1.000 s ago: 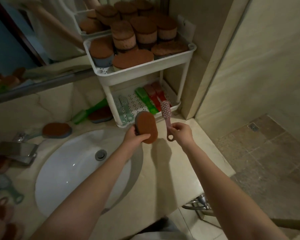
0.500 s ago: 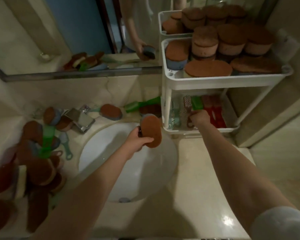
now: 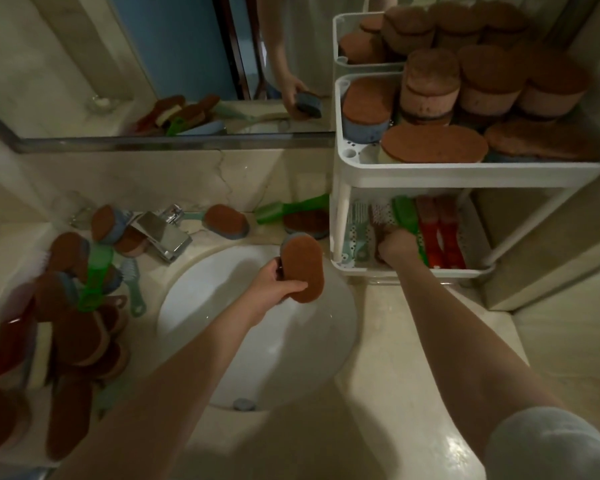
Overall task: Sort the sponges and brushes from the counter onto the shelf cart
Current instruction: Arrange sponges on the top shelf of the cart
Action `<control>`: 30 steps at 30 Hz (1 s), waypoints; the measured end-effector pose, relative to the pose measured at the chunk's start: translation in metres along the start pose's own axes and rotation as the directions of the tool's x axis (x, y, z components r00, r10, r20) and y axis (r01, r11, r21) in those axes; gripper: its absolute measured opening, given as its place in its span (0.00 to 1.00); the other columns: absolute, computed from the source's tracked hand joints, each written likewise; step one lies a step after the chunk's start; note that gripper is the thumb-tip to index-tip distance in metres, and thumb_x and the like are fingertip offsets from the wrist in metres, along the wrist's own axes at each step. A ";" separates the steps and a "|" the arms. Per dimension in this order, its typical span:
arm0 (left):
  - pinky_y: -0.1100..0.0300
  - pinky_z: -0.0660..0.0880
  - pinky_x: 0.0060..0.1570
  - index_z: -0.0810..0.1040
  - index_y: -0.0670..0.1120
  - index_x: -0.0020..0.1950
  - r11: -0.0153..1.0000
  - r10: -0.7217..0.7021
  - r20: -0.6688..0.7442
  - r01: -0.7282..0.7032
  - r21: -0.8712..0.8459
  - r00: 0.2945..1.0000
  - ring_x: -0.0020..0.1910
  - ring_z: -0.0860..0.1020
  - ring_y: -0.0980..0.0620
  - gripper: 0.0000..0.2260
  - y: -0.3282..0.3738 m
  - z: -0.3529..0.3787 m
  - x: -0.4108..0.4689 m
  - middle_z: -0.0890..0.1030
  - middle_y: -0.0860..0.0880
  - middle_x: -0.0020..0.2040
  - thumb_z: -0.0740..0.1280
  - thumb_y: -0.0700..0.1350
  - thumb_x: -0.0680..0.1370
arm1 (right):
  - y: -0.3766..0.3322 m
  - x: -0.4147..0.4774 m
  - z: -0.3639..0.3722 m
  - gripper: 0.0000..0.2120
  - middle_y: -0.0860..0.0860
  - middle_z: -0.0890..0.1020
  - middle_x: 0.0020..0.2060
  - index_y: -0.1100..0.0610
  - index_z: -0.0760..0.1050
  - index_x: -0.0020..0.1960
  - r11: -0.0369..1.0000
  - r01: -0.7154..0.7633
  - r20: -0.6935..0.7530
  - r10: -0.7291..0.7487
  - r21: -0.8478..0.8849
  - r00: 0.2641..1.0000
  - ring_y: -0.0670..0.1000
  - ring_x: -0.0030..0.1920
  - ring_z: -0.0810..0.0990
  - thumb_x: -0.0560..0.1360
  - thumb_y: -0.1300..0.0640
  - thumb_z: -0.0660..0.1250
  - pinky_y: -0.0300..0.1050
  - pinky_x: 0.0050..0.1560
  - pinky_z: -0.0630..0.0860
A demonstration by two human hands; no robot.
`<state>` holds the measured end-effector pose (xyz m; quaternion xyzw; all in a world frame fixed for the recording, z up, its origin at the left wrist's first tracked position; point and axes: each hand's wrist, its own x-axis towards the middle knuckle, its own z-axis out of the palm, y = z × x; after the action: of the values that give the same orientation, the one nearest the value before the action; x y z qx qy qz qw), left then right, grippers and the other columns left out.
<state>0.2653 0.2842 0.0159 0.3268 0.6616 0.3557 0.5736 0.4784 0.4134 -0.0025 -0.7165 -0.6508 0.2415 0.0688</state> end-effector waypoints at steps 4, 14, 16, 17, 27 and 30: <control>0.43 0.75 0.59 0.71 0.51 0.58 1.000 0.004 -0.001 -0.004 0.009 1.000 0.56 0.79 0.44 0.21 -0.001 -0.004 0.001 0.79 0.45 0.57 0.73 0.37 0.70 | 0.002 -0.004 -0.001 0.11 0.59 0.81 0.53 0.61 0.75 0.58 1.000 0.020 -0.022 -0.020 -0.012 1.000 0.59 0.53 0.79 0.77 0.64 0.61 0.43 0.43 0.69; 0.57 0.76 0.50 0.72 0.47 0.59 0.991 0.134 0.103 -0.133 -0.013 0.986 0.53 0.78 0.47 0.17 0.019 0.000 -0.024 0.79 0.47 0.54 0.69 0.36 0.73 | -0.026 -0.084 -0.030 0.06 0.52 0.82 0.43 0.55 0.80 0.51 0.774 0.225 -0.189 -0.138 0.593 0.972 0.50 0.38 0.78 0.75 0.59 0.68 0.46 0.41 0.77; 0.58 0.76 0.49 0.73 0.47 0.58 0.986 0.163 0.160 -0.164 -0.006 0.974 0.50 0.79 0.48 0.15 0.025 0.001 -0.032 0.80 0.47 0.52 0.67 0.34 0.74 | -0.036 -0.109 -0.045 0.09 0.50 0.81 0.44 0.57 0.80 0.55 0.692 0.277 -0.132 -0.257 0.667 0.957 0.45 0.39 0.77 0.75 0.57 0.68 0.33 0.37 0.74; 0.58 0.76 0.48 0.74 0.46 0.58 0.982 0.181 0.198 -0.186 0.008 0.963 0.49 0.79 0.48 0.15 0.028 0.003 -0.035 0.80 0.47 0.51 0.67 0.34 0.73 | -0.039 -0.119 -0.053 0.12 0.49 0.80 0.45 0.57 0.79 0.58 0.668 0.292 -0.095 -0.315 0.685 0.944 0.43 0.40 0.77 0.75 0.57 0.68 0.29 0.36 0.72; 0.64 0.77 0.41 0.73 0.51 0.51 0.871 0.490 0.285 -0.449 -0.201 0.824 0.44 0.81 0.57 0.14 0.105 0.037 -0.071 0.80 0.50 0.48 0.73 0.40 0.70 | -0.044 -0.161 -0.130 0.12 0.53 0.82 0.51 0.58 0.78 0.58 0.453 0.428 -0.362 -0.229 0.782 0.904 0.51 0.52 0.81 0.75 0.59 0.68 0.44 0.53 0.77; 0.63 0.77 0.42 0.72 0.52 0.52 0.817 0.575 0.269 -0.527 -0.232 0.773 0.49 0.79 0.52 0.11 0.131 0.048 -0.083 0.79 0.48 0.53 0.70 0.41 0.74 | -0.046 -0.162 -0.148 0.08 0.51 0.82 0.49 0.51 0.79 0.53 0.363 0.464 -0.464 -0.092 0.808 0.881 0.52 0.52 0.81 0.75 0.52 0.69 0.49 0.50 0.79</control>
<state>0.3268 0.2884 0.1661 0.5186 0.4046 0.4957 0.5671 0.4955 0.2958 0.1871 -0.4711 -0.5072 0.4089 0.5947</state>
